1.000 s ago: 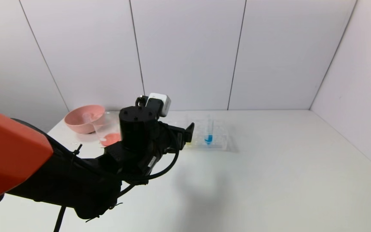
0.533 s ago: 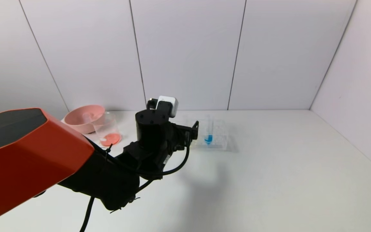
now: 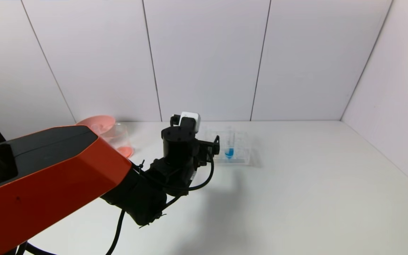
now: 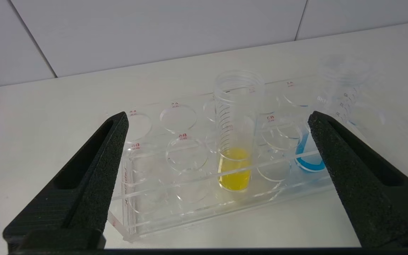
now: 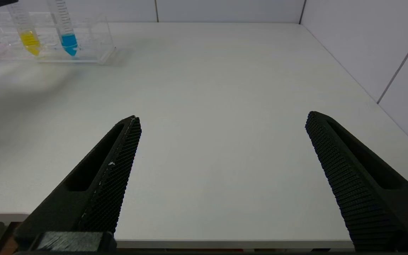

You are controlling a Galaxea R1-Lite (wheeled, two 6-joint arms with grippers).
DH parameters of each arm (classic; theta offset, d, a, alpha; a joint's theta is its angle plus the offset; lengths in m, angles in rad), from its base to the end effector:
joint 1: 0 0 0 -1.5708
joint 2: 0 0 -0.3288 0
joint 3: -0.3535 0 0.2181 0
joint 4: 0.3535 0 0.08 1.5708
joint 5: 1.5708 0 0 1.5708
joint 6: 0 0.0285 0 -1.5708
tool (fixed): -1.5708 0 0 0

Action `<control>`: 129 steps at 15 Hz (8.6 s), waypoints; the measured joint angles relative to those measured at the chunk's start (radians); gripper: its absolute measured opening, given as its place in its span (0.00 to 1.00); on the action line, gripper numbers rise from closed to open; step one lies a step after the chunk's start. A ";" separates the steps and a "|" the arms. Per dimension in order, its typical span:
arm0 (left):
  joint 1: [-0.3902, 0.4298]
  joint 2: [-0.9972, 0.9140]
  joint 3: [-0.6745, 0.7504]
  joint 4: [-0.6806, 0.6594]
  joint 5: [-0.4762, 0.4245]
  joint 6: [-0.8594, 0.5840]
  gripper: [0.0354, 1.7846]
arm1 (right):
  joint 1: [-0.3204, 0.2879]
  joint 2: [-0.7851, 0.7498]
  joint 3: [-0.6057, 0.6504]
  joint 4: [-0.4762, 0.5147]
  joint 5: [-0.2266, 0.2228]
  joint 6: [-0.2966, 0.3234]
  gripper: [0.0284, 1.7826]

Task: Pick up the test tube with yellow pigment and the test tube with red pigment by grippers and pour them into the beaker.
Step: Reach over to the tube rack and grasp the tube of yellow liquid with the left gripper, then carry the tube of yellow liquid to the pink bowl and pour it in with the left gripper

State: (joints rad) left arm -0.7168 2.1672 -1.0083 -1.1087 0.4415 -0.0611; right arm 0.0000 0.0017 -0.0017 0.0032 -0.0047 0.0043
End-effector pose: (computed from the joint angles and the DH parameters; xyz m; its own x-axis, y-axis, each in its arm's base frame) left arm 0.3408 -0.2808 0.1095 0.9615 -0.2711 -0.0454 0.2694 0.9622 -0.0396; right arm -0.0157 -0.0001 0.0757 1.0000 -0.0047 -0.0032 0.0047 1.0000 0.0043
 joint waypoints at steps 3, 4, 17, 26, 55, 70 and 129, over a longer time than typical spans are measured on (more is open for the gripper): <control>0.010 0.044 -0.055 0.000 0.003 -0.005 0.99 | 0.000 0.000 0.000 0.000 0.000 0.000 0.95; 0.017 0.058 -0.072 0.000 0.003 -0.005 0.99 | 0.000 0.000 0.000 0.000 0.000 0.000 0.95; 0.051 0.161 -0.180 0.002 0.003 -0.003 0.99 | 0.000 0.000 0.000 0.000 0.000 0.000 0.95; 0.050 0.163 -0.187 0.002 0.003 -0.003 0.99 | 0.000 0.000 0.000 0.000 0.000 0.000 0.95; 0.022 0.205 -0.238 0.026 -0.003 -0.001 0.25 | 0.000 0.000 0.000 0.000 0.000 0.000 0.95; 0.022 0.187 -0.227 0.027 0.002 0.004 0.25 | 0.000 0.000 0.000 0.000 0.000 0.000 0.95; 0.487 -0.337 -0.142 0.272 -0.076 0.218 0.25 | 0.000 0.000 0.000 0.000 0.000 0.000 0.95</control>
State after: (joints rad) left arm -0.2298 1.8304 -1.1502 -0.8364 0.3651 0.1568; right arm 0.0000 0.0017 -0.0017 0.0032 -0.0047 0.0043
